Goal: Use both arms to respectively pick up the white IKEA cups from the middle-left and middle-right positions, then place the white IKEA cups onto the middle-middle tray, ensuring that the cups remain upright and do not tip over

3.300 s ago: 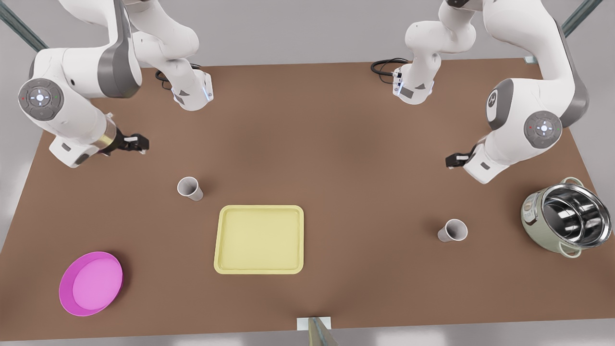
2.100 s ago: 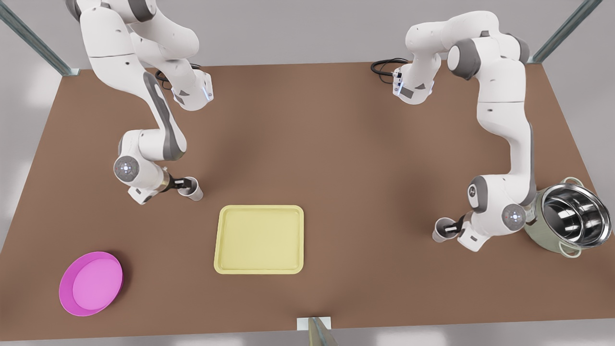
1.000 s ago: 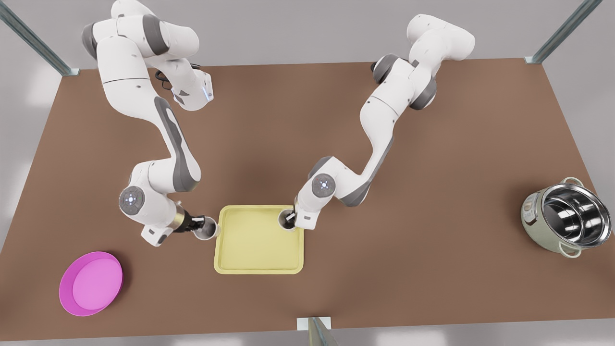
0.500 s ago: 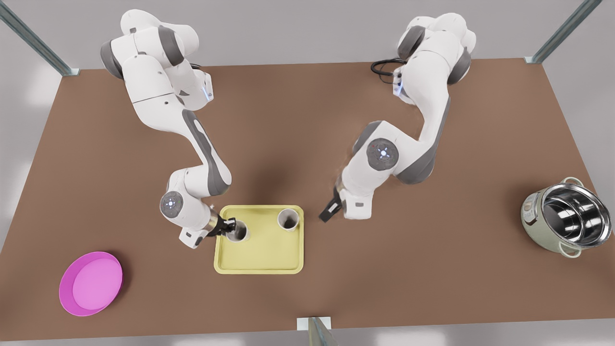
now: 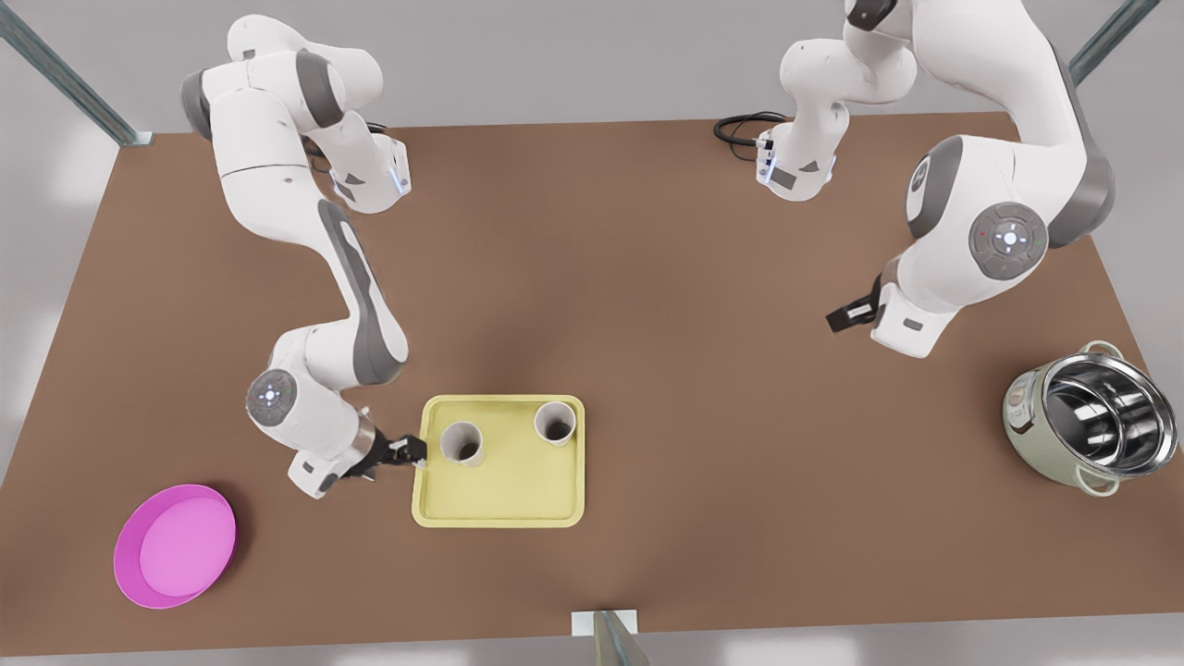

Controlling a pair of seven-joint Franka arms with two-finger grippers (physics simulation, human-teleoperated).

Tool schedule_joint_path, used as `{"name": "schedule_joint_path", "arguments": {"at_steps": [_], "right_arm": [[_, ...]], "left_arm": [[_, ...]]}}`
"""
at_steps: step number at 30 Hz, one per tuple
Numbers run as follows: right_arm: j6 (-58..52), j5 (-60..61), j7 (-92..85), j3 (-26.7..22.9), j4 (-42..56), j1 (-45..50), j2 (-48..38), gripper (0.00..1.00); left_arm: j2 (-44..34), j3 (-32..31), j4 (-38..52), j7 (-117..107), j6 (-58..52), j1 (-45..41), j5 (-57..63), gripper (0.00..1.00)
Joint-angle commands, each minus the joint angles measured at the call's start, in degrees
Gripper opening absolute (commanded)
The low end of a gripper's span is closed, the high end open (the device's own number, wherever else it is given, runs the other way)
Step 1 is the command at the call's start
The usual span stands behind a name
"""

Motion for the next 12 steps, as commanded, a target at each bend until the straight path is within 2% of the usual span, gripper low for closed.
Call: {"name": "schedule_joint_path", "arguments": {"at_steps": [1,3,5,6,8,10,12], "right_arm": [[-18.66,-10.25,-3.13,-2.26,0.69,-1.95,0.01,1.0],[-18.74,-22.13,-3.39,-4.28,4.21,-2.13,-0.25,1.0],[-26.56,-22.48,-3.04,-3.84,6.32,-3.0,-7.36,1.0],[-33.15,-21.77,-2.08,-2.35,5.79,-3.27,-13.87,1.0],[-34.65,-22.04,-1.46,1.6,-4.48,-6.7,-26.26,1.0],[-34.83,-21.77,-1.64,4.07,-6.86,-9.33,-30.57,1.0],[-34.65,-21.33,-1.55,4.16,-8.62,-9.42,-31.63,1.0]], "left_arm": [[0.02,-0.02,0.06,35.66,-1.96,0.1,-0.69,1.0],[0.02,-0.02,0.06,35.66,-1.96,0.1,-0.51,1.0],[0.1,-0.02,0.06,35.66,-1.96,0.1,-0.42,1.0],[0.1,-0.02,0.06,35.66,-1.96,0.1,-0.42,1.0],[0.1,-0.02,0.14,35.66,-1.87,0.18,-0.16,1.0],[0.63,-0.02,0.14,35.57,-1.61,0.27,-0.07,1.0],[0.72,-0.02,0.14,35.57,-1.17,0.27,-0.07,1.0]]}}
